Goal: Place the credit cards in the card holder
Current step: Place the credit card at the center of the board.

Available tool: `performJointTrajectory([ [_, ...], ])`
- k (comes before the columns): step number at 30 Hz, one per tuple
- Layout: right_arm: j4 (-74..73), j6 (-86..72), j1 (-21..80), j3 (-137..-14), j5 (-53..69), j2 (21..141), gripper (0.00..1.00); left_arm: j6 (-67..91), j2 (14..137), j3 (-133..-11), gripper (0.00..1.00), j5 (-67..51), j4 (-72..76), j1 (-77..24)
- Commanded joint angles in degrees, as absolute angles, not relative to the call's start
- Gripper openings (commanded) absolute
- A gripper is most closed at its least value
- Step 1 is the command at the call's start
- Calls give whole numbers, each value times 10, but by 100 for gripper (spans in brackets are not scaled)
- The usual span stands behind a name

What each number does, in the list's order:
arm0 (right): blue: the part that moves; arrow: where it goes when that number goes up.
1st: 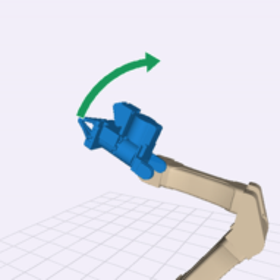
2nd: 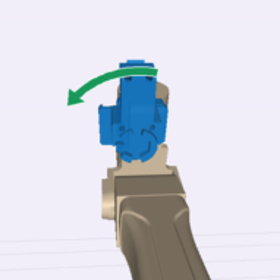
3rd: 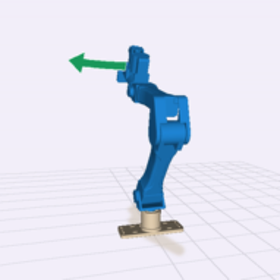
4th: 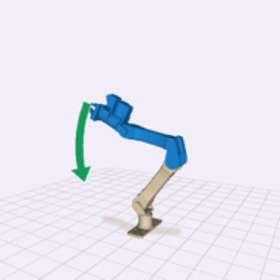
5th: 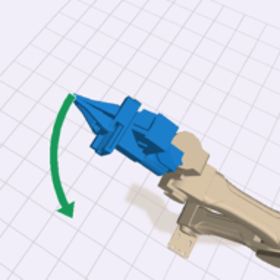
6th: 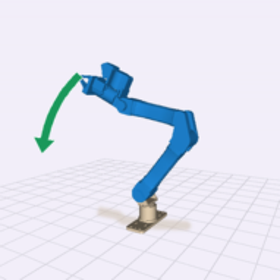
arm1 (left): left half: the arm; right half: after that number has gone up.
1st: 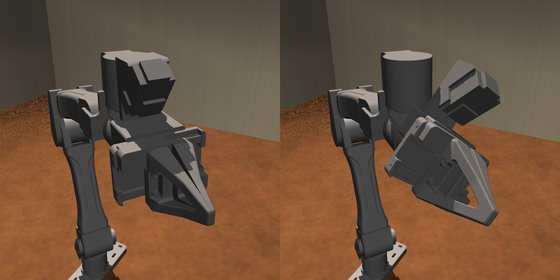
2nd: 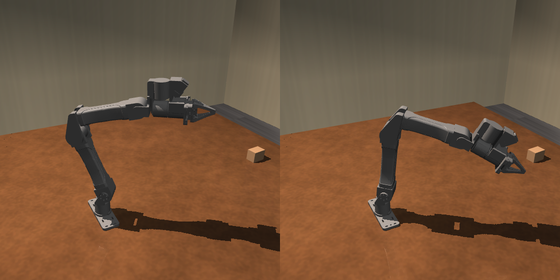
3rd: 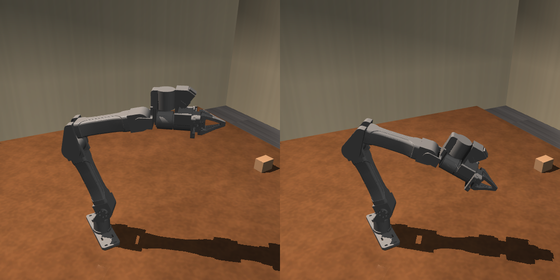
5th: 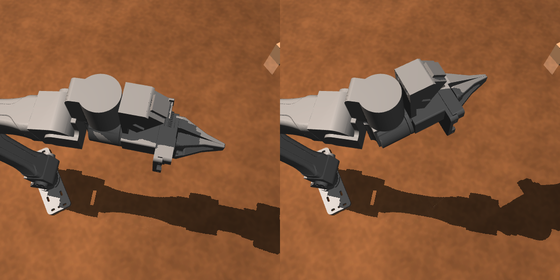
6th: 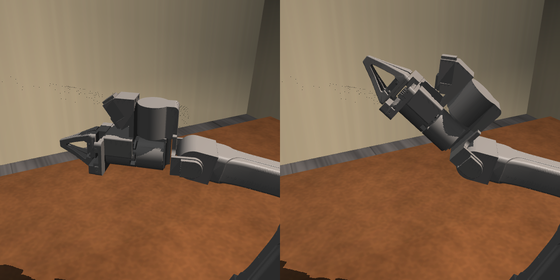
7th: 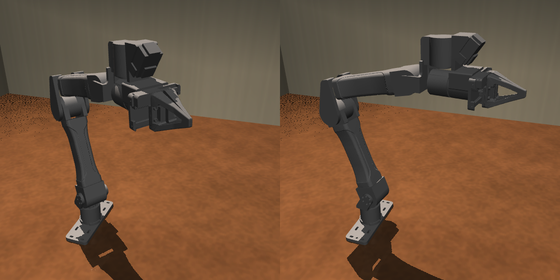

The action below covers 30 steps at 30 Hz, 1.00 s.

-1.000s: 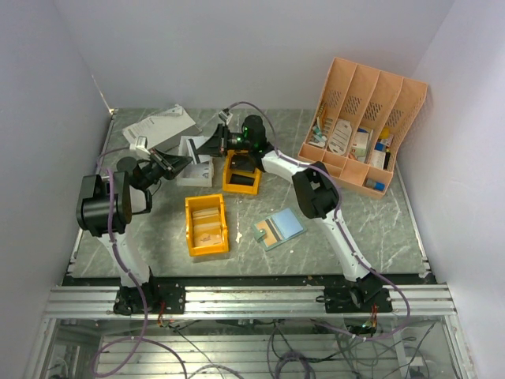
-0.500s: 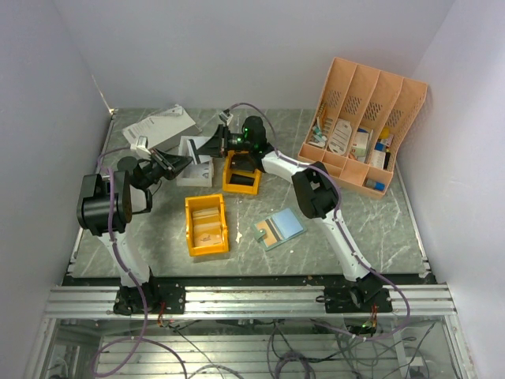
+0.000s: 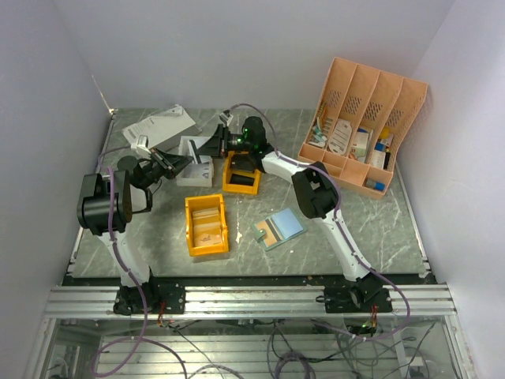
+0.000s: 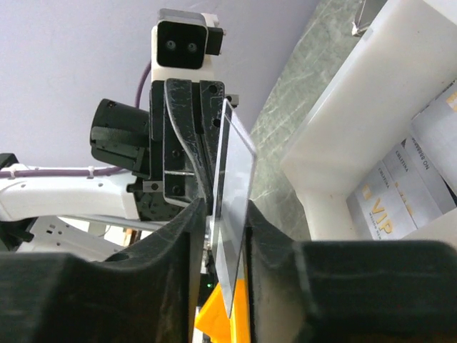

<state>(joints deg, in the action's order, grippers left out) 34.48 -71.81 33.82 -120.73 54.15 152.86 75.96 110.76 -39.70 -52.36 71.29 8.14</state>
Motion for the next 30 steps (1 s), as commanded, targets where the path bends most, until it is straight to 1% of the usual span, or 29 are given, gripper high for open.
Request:
performJointTrajectory([
  [1,325,-692,339,-1209,537,1542,31,764,1110,-397,7,-528,756,94],
  [5,303,-674,339,-1213,534,1540,37,763,1106,-395,7,-524,752,102],
  [9,278,-653,339,-1221,530,1538,39,754,1102,-393,7,-520,738,109],
  [10,269,-645,339,-1224,527,1538,36,752,1101,-392,7,-519,735,110],
  [11,254,-632,340,-1226,524,1537,28,750,1100,-392,7,-518,731,111],
  [13,246,-626,340,-1226,519,1536,7,746,1099,-389,7,-516,725,114],
  [14,243,-624,341,-1225,517,1536,1,743,1098,-388,7,-514,723,115],
  [22,263,-623,339,-1236,537,1536,0,744,1086,-392,7,-514,716,129],
  [23,261,-616,339,-1241,541,1534,1,742,1083,-393,7,-516,711,130],
  [25,244,-589,340,-1254,545,1528,18,738,1076,-396,7,-516,702,133],
  [27,232,-569,340,-1264,550,1522,32,737,1070,-397,7,-518,698,137],
  [30,209,-541,340,-1274,551,1515,42,737,1062,-399,7,-523,695,142],
])
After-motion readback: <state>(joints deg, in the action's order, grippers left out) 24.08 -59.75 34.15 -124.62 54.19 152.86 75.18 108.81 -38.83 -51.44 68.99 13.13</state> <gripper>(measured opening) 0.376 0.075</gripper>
